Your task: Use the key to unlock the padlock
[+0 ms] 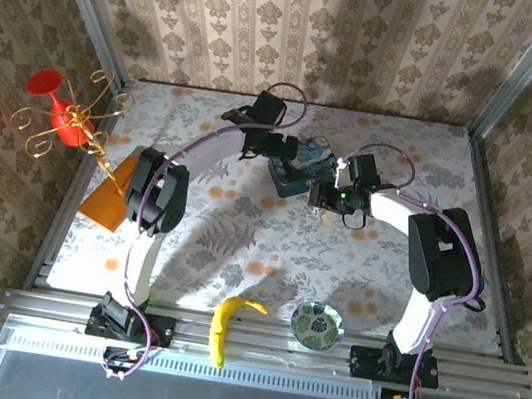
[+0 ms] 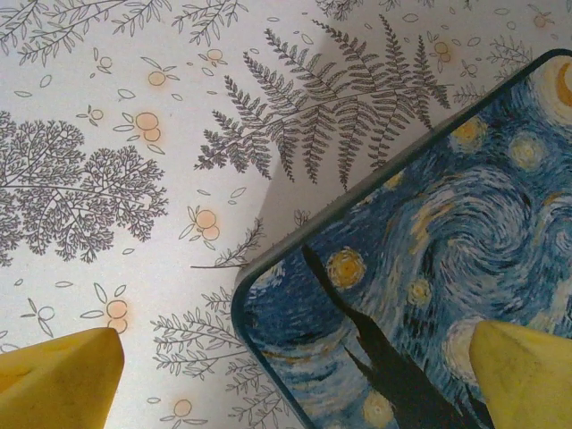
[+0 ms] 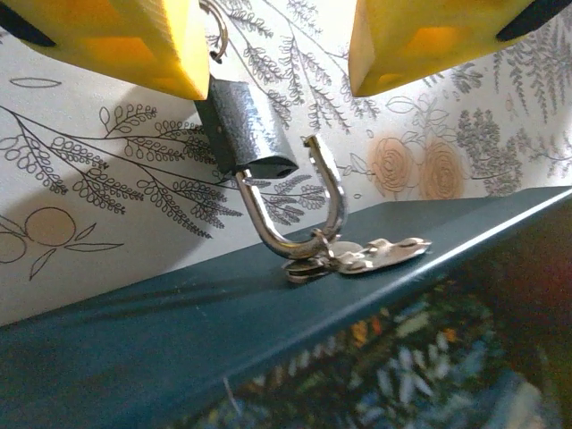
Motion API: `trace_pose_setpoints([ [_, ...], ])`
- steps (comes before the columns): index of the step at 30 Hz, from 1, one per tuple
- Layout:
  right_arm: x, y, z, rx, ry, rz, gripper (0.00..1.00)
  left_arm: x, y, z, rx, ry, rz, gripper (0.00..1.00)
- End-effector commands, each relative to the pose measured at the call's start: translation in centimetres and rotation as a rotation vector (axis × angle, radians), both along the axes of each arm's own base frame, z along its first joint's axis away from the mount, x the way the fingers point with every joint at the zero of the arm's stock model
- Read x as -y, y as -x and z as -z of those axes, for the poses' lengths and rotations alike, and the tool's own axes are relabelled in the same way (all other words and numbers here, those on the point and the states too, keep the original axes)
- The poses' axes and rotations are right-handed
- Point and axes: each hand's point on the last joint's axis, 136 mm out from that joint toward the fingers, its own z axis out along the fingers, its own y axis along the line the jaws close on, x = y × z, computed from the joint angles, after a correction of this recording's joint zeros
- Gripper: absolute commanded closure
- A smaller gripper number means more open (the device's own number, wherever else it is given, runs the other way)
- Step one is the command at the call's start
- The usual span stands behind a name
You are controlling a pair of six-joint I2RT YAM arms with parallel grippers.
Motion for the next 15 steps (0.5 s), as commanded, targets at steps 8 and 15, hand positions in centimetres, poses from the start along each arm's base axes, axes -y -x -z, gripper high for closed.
trace_pose_setpoints([
  [8, 0.1, -1.1, 0.8, 0.029, 0.056, -0.01, 0.55, -0.7, -0.8, 2.0, -0.017, -0.07, 0.003, 0.0],
  [15, -0.7, -1.3, 1.7, 0.058, 0.13, -0.035, 0.55, -1.0, -1.0, 2.4, -0.019, -0.082, -0.008, 0.0],
])
